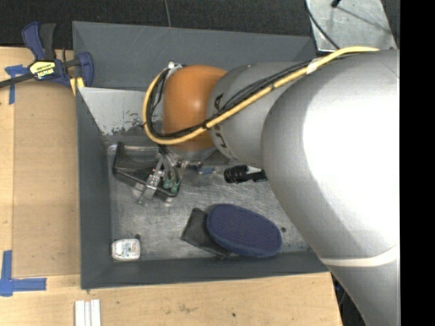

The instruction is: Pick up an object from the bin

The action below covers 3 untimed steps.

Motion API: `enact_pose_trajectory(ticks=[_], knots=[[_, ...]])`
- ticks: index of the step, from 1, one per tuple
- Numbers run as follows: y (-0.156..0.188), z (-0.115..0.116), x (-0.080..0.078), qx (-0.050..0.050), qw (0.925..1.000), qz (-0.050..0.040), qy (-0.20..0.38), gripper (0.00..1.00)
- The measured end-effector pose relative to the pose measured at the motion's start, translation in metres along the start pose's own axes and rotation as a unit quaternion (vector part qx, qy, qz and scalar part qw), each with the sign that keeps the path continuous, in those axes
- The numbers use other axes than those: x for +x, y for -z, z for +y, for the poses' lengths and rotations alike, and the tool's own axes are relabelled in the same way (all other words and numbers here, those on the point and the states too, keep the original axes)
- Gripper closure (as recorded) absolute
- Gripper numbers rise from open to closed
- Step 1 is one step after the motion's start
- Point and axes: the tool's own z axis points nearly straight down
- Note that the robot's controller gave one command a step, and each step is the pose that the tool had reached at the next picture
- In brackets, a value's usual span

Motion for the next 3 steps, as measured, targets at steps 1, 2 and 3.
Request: enact_pose_trajectory(ticks=[1,2,3], knots=[[0.014,-0.001,0.001,0.003,1.0,0.0031,0.0,1.0],[0.101,-0.001,-0.001,0.002,1.0,0.0011,0.0,1.0],[0.122,-0.002,-0.001,0.003,1.0,0.0032,0.0,1.0]])
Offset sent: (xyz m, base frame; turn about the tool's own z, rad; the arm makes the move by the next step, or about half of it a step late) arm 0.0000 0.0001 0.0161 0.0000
